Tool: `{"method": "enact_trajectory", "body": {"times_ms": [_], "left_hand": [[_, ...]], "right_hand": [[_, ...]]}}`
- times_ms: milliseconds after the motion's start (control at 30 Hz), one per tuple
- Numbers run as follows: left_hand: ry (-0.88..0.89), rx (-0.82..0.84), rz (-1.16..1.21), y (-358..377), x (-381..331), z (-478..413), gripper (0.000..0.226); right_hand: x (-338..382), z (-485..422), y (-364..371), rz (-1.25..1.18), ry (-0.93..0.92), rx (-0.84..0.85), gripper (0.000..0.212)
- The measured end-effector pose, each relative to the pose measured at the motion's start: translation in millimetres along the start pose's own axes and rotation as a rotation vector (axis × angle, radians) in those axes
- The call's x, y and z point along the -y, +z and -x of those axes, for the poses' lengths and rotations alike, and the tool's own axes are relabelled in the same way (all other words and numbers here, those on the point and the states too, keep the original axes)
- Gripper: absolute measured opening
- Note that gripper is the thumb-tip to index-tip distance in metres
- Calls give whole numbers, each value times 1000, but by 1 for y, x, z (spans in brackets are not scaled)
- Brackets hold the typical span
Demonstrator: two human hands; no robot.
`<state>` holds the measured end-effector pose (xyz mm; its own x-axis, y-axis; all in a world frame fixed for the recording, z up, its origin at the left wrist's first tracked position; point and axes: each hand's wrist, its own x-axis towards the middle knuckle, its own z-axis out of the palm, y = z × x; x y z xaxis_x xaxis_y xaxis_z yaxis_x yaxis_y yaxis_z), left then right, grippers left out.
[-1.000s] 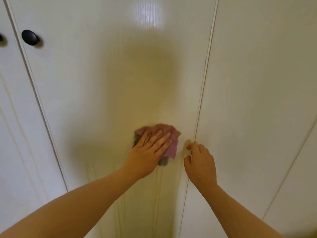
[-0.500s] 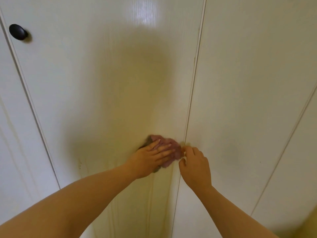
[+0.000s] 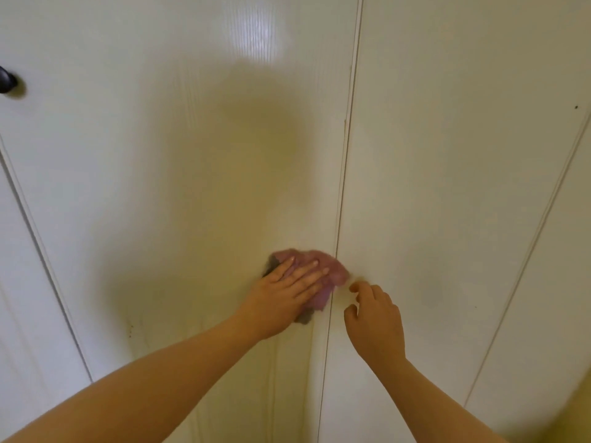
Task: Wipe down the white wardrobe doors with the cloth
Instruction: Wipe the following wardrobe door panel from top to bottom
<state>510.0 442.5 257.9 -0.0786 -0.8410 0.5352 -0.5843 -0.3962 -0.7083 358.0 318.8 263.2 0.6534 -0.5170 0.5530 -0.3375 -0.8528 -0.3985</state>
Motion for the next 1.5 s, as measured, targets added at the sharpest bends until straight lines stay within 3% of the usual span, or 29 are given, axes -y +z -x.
{"method": "enact_trajectory", "body": {"times_ms": [67,233,333,533,667,867,1000,1100,1300,1400,1500], "left_hand": [[-139,-31,33,-2,0,-5,53],[109,58,-20,-2,-6,-11,69],[115,34,-13,-1,7,0,62],[121,-5,-72,16,40,79,56],[106,-43,-56,19,64,125,70],[102,-36,-48,15,110,197,76],[85,-29,-41,11,136,243,62],[55,-18,-27,7,150,270,71],[34,-3,-31,11,123,230,55],[69,60,-13,12,90,182,60],[51,60,-18,9,95,183,70]], "right_hand": [[-1,-3,-1,17,6,18,32],[17,-5,12,-64,21,41,20],[27,-9,20,-113,3,28,13],[57,-7,44,-111,-135,-43,24],[85,-1,56,-123,-186,-85,20],[135,5,71,-141,-211,-65,16],[165,16,83,-149,-229,-64,18],[182,23,84,-126,-191,22,18],[193,31,78,-104,-108,32,19],[192,32,77,-92,-95,11,8],[191,29,74,-67,-80,29,10]]}}
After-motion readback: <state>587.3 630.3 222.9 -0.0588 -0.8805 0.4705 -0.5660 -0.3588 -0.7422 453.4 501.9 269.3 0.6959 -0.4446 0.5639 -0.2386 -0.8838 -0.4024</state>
